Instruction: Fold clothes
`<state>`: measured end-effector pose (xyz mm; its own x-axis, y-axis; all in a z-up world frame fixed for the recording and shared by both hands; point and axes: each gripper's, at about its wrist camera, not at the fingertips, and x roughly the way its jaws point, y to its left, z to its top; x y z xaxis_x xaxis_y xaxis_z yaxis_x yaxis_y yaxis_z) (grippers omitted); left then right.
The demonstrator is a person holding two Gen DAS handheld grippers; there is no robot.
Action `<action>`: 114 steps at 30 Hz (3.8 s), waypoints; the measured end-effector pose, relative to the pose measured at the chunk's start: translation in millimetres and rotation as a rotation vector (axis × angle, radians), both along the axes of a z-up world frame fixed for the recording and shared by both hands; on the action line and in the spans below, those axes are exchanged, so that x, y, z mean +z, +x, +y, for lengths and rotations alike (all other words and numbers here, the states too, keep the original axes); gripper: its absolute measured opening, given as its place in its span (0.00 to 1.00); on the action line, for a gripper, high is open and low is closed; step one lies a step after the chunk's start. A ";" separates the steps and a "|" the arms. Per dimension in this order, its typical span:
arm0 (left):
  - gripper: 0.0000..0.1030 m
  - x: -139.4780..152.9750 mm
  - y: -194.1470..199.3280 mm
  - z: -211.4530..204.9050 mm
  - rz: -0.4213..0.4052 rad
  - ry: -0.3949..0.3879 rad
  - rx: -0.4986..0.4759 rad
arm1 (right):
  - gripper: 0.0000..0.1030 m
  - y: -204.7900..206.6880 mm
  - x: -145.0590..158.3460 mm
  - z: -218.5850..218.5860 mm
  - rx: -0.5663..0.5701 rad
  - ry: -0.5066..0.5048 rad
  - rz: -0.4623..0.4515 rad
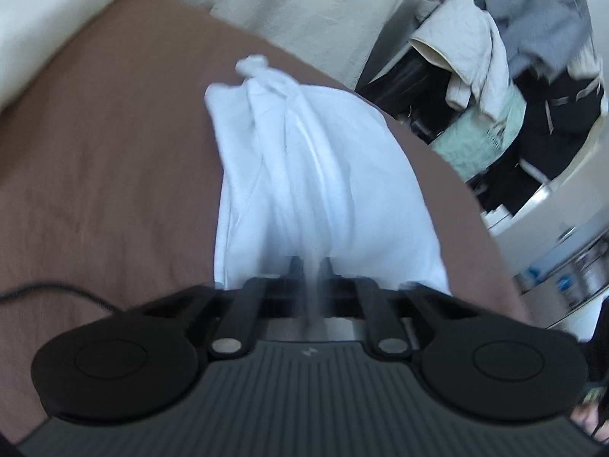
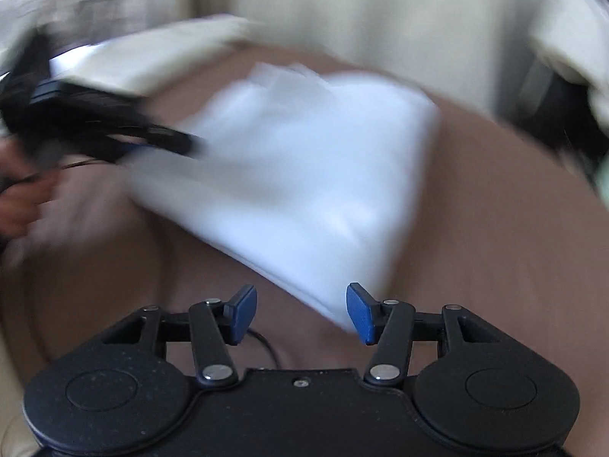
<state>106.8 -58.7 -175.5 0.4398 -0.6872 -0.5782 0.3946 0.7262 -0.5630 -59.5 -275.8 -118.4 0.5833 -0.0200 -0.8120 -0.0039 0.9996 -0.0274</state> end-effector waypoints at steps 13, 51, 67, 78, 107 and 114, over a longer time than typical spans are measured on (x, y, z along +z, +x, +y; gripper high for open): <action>0.07 2.1 -13.9 14.4 0.049 0.193 0.115 | 0.29 26.5 -22.9 4.6 -0.203 -0.137 0.016; 0.58 34.6 150.7 -61.2 -0.106 0.291 0.017 | 0.69 164.4 -11.5 -154.4 -0.265 0.632 -0.177; 0.11 8.1 132.7 -115.4 -0.447 0.734 0.036 | 0.23 160.6 -10.6 -125.4 -0.172 0.293 -0.395; 0.49 21.0 109.8 -31.9 -0.138 0.130 0.057 | 0.52 150.7 -6.0 -135.2 -0.282 0.353 -0.333; 0.70 -29.9 74.7 5.0 0.121 -0.023 0.000 | 0.74 72.4 -65.6 -133.0 -0.361 0.924 -0.076; 0.27 -37.4 96.8 -16.3 0.111 -0.103 -0.017 | 0.73 97.7 -72.8 -136.5 -0.290 0.975 -0.140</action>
<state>203.6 -75.1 -212.9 0.3644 -0.7525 -0.5487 0.3376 0.6558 -0.6752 38.2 -412.2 -191.2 0.7520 0.4567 -0.4752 0.1818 0.5493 0.8156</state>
